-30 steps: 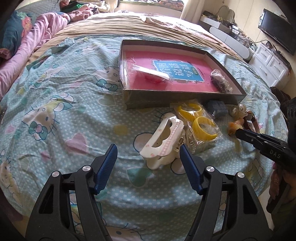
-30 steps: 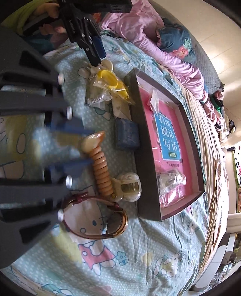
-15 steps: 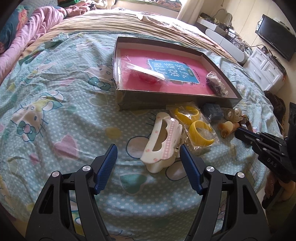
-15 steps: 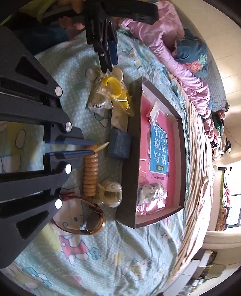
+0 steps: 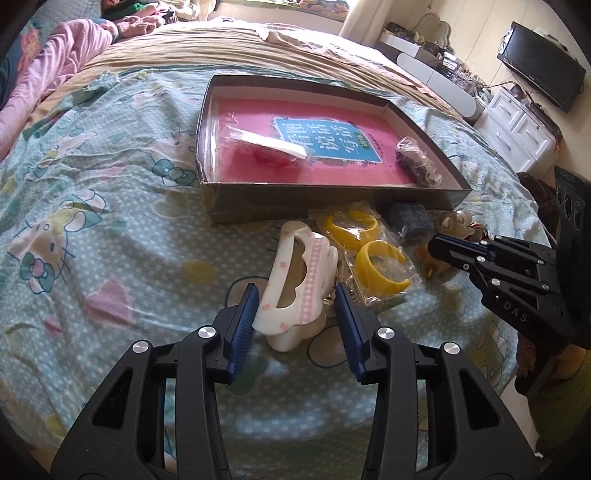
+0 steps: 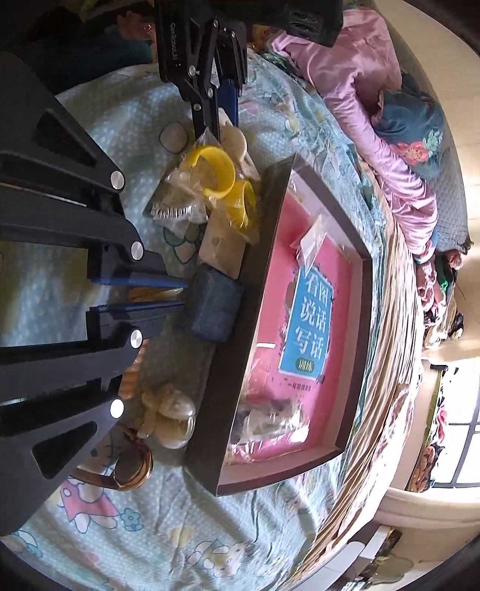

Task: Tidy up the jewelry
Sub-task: 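Grasp the white claw clip with the left tool while the right grasps the orange hair tie, then carry both items into the box while the right tool opens to drop the orange hair tie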

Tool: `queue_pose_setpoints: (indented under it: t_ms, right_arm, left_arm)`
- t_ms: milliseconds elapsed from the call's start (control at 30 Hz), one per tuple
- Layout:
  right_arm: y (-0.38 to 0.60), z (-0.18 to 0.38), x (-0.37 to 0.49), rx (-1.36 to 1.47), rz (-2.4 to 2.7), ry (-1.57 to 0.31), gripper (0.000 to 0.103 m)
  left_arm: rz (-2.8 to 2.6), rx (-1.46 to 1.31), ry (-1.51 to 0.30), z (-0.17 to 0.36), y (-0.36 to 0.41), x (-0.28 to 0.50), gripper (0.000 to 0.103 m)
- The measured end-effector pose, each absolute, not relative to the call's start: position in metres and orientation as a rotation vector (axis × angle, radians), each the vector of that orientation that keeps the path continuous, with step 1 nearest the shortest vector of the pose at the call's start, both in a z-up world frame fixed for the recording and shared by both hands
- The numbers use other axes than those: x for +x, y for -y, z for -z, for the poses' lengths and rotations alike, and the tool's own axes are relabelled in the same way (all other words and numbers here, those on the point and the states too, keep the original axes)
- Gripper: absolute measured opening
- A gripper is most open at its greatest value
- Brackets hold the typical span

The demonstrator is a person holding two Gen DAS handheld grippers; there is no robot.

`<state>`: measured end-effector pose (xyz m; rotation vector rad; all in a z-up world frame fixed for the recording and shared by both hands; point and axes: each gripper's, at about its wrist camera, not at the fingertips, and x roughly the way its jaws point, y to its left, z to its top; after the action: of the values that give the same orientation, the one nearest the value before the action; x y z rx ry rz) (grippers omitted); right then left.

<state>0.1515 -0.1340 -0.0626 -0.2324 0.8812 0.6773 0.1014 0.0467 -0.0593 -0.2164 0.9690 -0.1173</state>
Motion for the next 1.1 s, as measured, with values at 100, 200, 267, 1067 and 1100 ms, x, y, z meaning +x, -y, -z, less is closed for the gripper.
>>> queue_pose_setpoints:
  t_ms: [100,200,267,1067,1100]
  right_arm:
    - [0.134,0.056,0.145,-0.211,-0.711,-0.873,0.005]
    - [0.136,0.047,0.139,-0.177,-0.74,-0.869,0.004]
    - [0.137,0.04,0.136,-0.162,-0.758,-0.861,0.004]
    - [0.15,-0.024,0.161,-0.014,-0.76,-0.725,0.004]
    - [0.151,-0.027,0.165,-0.009,-0.755,-0.716,0.004]
  left_arm:
    - [0.106,-0.222,-0.937,0.049,-0.051,0.096,0.03]
    - [0.094,-0.244,-0.902,0.039,-0.06,0.093,0.024]
    - [0.083,-0.249,-0.887,0.034,-0.064,0.092,0.024]
    - [0.019,-0.346,-0.739,-0.013,-0.106,0.088,0.024]
    - [0.017,-0.346,-0.737,-0.015,-0.106,0.091,0.024]
